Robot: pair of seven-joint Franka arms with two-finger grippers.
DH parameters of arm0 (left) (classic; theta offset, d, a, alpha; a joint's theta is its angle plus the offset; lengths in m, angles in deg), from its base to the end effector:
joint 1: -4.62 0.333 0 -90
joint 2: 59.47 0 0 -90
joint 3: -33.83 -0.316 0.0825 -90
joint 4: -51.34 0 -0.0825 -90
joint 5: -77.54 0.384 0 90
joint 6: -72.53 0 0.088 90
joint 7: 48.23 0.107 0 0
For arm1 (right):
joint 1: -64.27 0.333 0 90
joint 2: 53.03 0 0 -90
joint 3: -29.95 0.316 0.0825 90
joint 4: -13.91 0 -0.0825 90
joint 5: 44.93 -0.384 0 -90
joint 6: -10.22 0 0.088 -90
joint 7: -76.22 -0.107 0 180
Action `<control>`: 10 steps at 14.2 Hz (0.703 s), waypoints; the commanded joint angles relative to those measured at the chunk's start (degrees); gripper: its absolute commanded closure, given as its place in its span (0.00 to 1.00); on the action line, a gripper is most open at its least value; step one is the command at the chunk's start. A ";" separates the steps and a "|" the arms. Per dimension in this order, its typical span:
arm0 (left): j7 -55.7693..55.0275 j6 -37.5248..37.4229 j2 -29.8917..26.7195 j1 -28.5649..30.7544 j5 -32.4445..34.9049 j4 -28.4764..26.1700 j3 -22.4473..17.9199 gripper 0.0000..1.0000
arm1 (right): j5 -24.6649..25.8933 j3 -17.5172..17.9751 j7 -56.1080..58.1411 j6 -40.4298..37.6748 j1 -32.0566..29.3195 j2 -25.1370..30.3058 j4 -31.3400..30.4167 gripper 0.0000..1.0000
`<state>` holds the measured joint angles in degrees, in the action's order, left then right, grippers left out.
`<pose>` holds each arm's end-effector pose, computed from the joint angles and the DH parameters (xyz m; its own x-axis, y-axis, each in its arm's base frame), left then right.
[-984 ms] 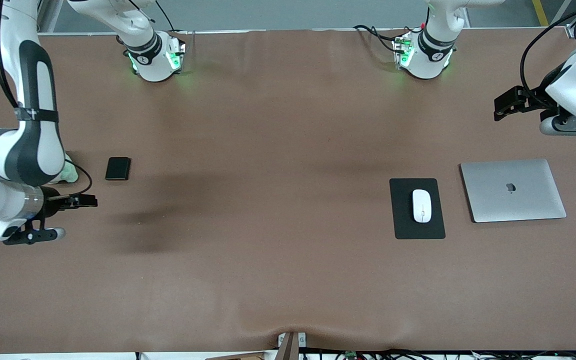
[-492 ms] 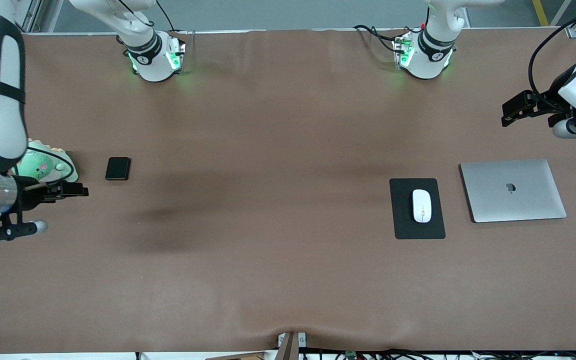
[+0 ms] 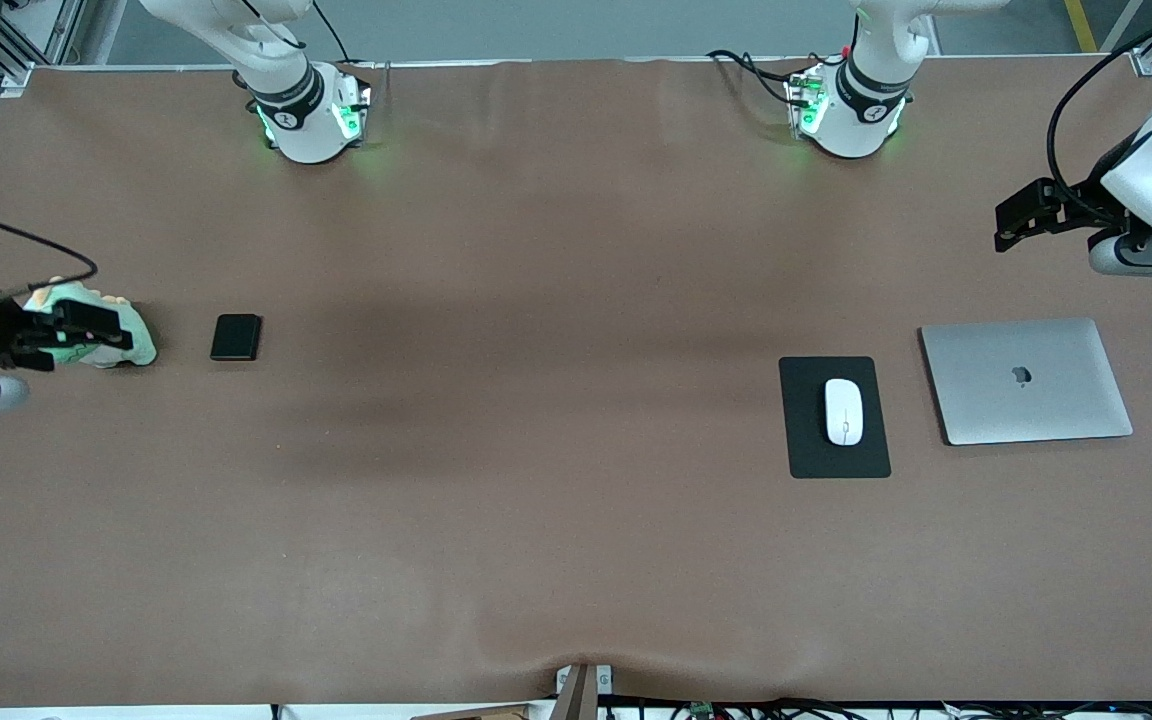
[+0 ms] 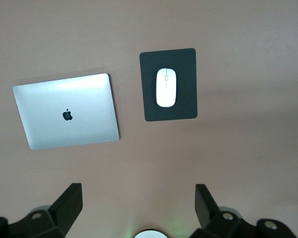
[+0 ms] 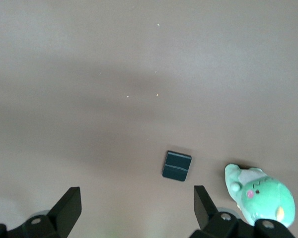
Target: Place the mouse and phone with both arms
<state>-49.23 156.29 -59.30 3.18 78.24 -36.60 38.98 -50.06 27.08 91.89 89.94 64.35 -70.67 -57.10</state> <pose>0.5407 -0.0610 0.6305 0.9925 -0.0958 -0.0756 -0.0970 -0.9952 -0.0133 0.6266 -0.0144 0.5818 0.9627 0.2381 -0.1286 0.2243 -0.9679 -0.1132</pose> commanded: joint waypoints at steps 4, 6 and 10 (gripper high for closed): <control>3.02 0.43 -0.97 0.39 0.18 -0.75 0.04 0.00 | 1.18 -0.02 1.20 -3.17 -0.52 8.57 -3.33 0.00; 3.02 0.70 -0.97 0.48 0.27 -0.66 -0.14 0.00 | 1.35 -0.20 1.20 -2.91 -0.69 11.82 -7.10 0.00; 2.76 0.61 -0.79 0.74 0.27 -0.75 -0.05 0.00 | 1.70 -0.20 1.11 -2.56 -0.69 16.93 -12.65 0.00</control>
<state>-47.66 156.36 -59.30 3.48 78.24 -36.60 38.61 -49.27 26.57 92.61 86.27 64.00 -58.11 -64.37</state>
